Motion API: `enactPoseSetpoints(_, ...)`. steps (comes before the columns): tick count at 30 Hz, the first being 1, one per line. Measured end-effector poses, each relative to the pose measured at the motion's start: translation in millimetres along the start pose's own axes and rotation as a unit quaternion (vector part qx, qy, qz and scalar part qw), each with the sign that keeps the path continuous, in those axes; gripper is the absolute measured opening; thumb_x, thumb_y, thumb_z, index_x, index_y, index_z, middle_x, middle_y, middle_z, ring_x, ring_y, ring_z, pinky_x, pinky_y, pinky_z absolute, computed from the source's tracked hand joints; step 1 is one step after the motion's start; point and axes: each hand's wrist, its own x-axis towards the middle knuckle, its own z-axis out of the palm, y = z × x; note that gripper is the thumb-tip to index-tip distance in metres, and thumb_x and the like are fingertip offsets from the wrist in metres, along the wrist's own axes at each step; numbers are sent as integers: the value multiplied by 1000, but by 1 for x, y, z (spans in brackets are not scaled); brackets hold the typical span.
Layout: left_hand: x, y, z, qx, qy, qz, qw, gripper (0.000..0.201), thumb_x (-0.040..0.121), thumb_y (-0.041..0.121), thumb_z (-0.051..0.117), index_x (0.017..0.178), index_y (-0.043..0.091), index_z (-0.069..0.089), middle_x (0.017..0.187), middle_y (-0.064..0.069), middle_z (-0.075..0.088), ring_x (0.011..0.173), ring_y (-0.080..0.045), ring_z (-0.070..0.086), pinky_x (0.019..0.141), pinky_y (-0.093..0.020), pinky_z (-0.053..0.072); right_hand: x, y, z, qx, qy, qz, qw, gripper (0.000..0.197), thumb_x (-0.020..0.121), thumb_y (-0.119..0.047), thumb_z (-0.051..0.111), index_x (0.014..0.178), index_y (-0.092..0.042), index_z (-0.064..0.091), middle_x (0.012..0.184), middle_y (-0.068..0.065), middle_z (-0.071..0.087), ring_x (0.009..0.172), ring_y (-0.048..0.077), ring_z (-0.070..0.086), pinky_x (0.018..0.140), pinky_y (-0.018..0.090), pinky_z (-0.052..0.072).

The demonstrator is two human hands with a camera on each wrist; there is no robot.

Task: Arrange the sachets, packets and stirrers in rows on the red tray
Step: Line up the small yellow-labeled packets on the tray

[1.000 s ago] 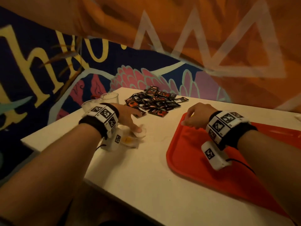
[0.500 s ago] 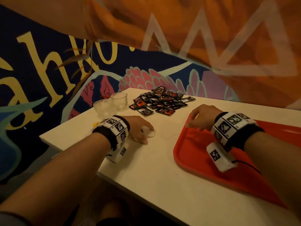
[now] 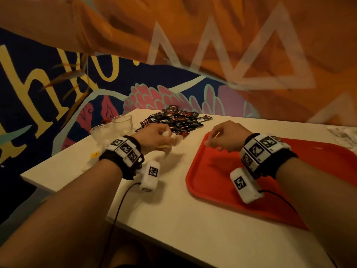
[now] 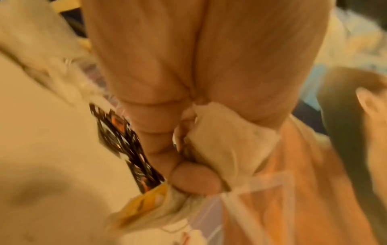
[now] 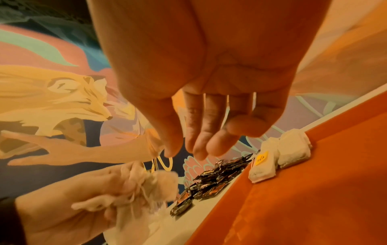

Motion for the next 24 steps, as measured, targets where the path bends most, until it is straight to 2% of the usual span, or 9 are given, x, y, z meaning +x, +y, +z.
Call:
enactPoseSetpoints(2, 5, 13, 11, -145, -8, 17, 989, 21, 94, 5, 62, 81, 15, 50, 87, -8, 64, 74, -17, 66, 66, -29, 55, -1, 6, -3, 36, 23, -17, 999, 15, 85, -36, 75, 91, -24, 71, 84, -1, 73, 77, 11, 69, 57, 24, 50)
enactPoseSetpoints(5, 17, 32, 32, -251, -29, 39, 967, 24, 97, 3, 54, 79, 17, 47, 91, -6, 64, 78, -17, 64, 60, -23, 51, 1, 17, -4, 128, 62, -34, 989, 20, 83, -31, 78, 98, -20, 71, 87, -1, 73, 81, 16, 70, 67, 30, 59)
enactPoseSetpoints(9, 40, 50, 61, -379, -54, 47, 923, 28, 94, 0, 54, 72, 17, 51, 86, -5, 60, 73, -14, 58, 55, -20, 47, 0, 32, -8, 343, 37, 3, 939, 40, 84, -20, 77, 120, -13, 60, 109, 9, 69, 101, 24, 68, 84, 38, 58)
enactPoseSetpoints(10, 44, 52, 67, -405, -60, 48, 911, 30, 94, 0, 53, 70, 17, 52, 83, -5, 59, 71, -14, 58, 53, -19, 46, -2, 32, -9, 390, 19, 9, 921, 41, 85, -20, 75, 122, -15, 58, 111, 8, 69, 102, 25, 68, 84, 39, 58)
enactPoseSetpoints(13, 54, 62, 88, -448, -82, 48, 889, 30, 95, -1, 50, 72, 18, 53, 81, -5, 57, 65, -11, 56, 46, -17, 44, -6, 38, -14, 485, 28, 0, 874, 30, 90, -22, 69, 118, -15, 59, 104, 5, 72, 90, 23, 72, 68, 34, 58)
enactPoseSetpoints(14, 55, 64, 94, -453, -89, 47, 886, 26, 95, -1, 48, 78, 17, 51, 83, -6, 58, 64, -11, 56, 46, -16, 43, -7, 40, -16, 493, 45, -2, 869, 26, 92, -23, 67, 116, -15, 60, 103, 5, 71, 88, 22, 71, 66, 33, 57)
enactPoseSetpoints(16, 59, 67, 103, -468, -101, 41, 877, 22, 95, -3, 45, 93, 18, 54, 86, -8, 62, 62, -12, 58, 46, -17, 44, -7, 43, -18, 481, 73, -2, 874, 17, 94, -24, 65, 109, -16, 62, 101, 6, 69, 85, 22, 68, 71, 36, 57)
enactPoseSetpoints(19, 63, 70, 112, -487, -121, 33, 864, 35, 96, -4, 39, 114, 17, 60, 90, -10, 67, 61, -12, 58, 48, -17, 45, -6, 50, -19, 467, 93, -3, 880, 4, 94, -20, 65, 94, -16, 63, 87, 3, 68, 78, 19, 68, 77, 43, 56)
enactPoseSetpoints(24, 66, 69, 118, -501, -155, 9, 852, 32, 90, 2, 43, 114, 6, 64, 93, -11, 65, 70, -13, 57, 49, -15, 46, -2, 55, -19, 448, 120, 0, 886, 10, 94, -11, 64, 85, -15, 62, 80, 6, 68, 70, 17, 67, 64, 37, 57)
